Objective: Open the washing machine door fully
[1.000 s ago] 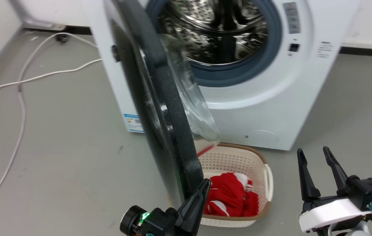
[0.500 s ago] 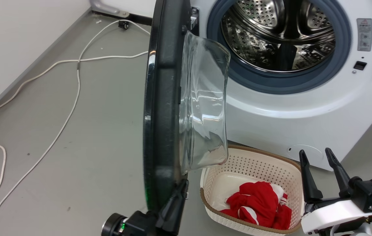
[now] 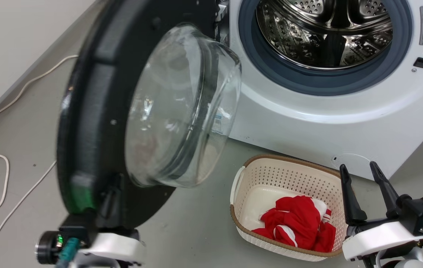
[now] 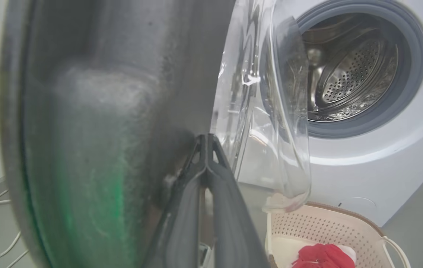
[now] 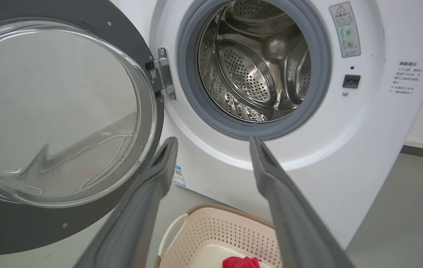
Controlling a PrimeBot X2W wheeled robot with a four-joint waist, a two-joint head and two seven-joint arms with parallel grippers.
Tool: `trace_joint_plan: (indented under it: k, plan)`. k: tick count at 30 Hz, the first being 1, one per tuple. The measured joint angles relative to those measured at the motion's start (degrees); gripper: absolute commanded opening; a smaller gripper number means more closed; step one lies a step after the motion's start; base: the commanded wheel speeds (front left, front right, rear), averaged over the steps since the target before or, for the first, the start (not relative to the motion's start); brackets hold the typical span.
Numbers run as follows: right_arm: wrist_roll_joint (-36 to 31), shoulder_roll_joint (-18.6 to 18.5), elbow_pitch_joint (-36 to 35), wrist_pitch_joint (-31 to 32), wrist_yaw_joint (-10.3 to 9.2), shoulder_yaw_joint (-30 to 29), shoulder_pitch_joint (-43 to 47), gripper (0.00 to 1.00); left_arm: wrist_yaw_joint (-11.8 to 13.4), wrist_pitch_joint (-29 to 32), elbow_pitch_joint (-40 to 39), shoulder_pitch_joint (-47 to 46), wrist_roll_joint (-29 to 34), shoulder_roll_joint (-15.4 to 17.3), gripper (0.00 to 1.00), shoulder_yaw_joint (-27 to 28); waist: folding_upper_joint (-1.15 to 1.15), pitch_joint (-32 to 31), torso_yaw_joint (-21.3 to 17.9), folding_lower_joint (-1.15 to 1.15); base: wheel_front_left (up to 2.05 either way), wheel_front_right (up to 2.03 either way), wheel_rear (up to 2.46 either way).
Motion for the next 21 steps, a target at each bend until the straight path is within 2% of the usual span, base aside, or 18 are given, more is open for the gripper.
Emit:
trace_joint_plan:
  k: [7, 17, 21]
  plan:
    - [-1.47, 0.00, -1.13, 0.77, 0.00, -0.45, -1.29, 1.00, -0.71, -0.53, 4.11, -4.21, -3.67, 2.49, 0.00, 7.98, 0.00, 2.34, -1.53, 0.00, 0.00, 0.00, 0.00]
    - [-2.23, 0.01, -1.86, 1.22, 0.00, -0.31, -2.93, 1.00, -4.38, -0.67, 10.15, -10.66, -6.57, 4.61, 0.00, 18.98, 0.00, 5.50, -3.57, 0.00, 0.00, 0.00, 0.00]
    - [-2.24, 0.01, -1.83, 1.20, 0.00, -0.34, -3.34, 1.00, -5.58, -0.68, 14.02, -13.08, -6.42, 6.73, 0.00, 22.86, 0.00, 6.29, -4.43, 0.01, 0.00, 0.00, 0.00]
